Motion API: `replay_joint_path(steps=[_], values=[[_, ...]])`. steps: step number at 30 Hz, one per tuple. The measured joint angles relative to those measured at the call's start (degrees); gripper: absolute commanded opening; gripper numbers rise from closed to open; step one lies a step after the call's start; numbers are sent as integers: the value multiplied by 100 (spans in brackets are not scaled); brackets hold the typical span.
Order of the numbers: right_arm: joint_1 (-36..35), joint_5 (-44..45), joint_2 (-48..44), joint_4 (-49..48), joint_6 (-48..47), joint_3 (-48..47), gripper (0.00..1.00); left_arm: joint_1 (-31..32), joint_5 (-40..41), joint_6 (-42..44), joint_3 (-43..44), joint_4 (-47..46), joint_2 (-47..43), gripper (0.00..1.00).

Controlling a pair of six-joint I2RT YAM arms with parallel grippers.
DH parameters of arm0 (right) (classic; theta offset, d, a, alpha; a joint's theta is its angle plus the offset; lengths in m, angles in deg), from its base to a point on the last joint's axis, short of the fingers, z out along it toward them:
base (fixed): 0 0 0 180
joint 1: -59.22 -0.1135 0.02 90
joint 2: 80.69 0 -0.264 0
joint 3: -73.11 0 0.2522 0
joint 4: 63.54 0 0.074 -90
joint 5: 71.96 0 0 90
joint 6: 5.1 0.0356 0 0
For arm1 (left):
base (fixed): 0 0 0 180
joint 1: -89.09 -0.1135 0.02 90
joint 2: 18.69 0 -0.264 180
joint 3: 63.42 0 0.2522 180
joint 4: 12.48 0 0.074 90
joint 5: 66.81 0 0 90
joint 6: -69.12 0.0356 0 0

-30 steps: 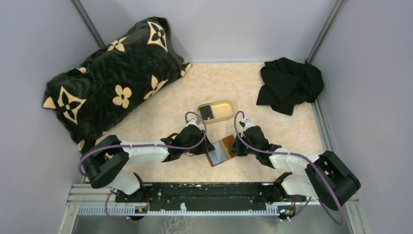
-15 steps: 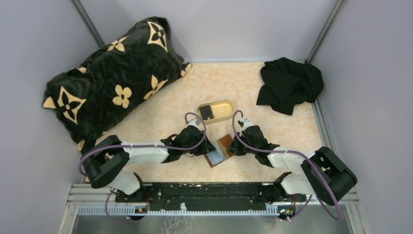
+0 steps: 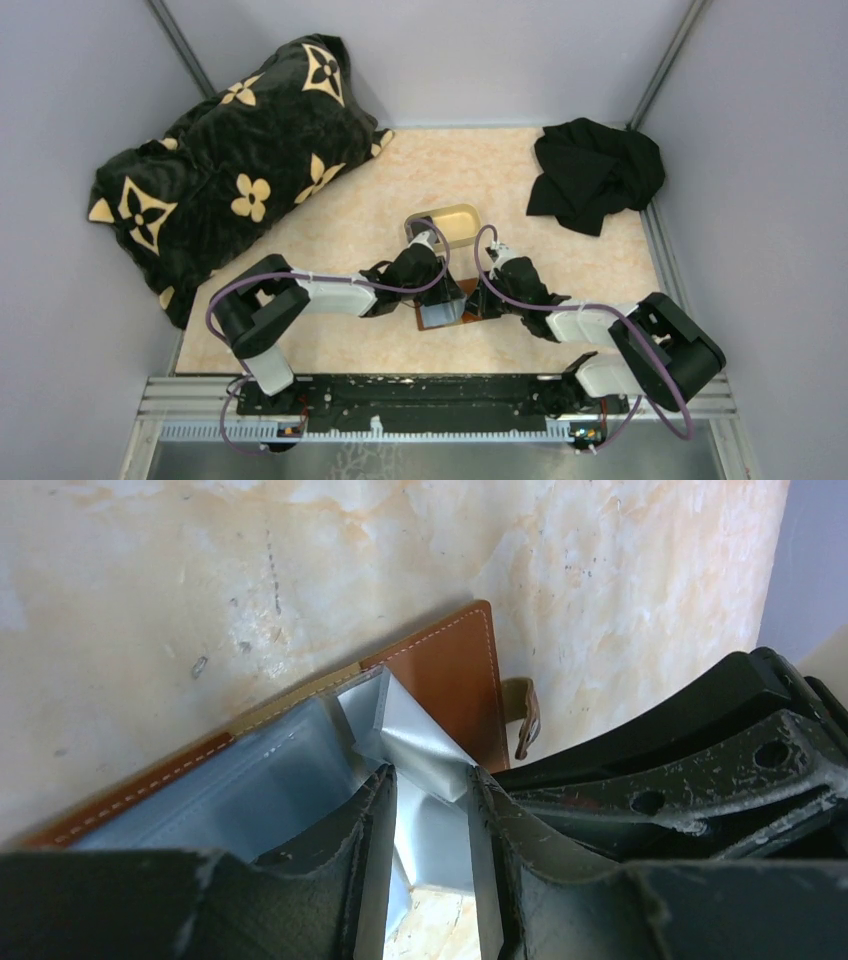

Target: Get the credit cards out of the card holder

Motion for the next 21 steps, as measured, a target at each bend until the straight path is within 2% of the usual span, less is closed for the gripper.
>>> replay_joint_path(steps=[8,11,16,21], values=[[0,66,-201,201,9,37,0,0,-61,85,205,-50,310,39],[0,238,-796,785,-46,37,0,0,-87,83,306,-146,444,39],[-2,527,-2295,1550,-151,-37,0,0,-120,83,382,-291,575,39],[-2,549,-2514,1799,-205,-225,0,0,-168,81,448,-363,658,39]])
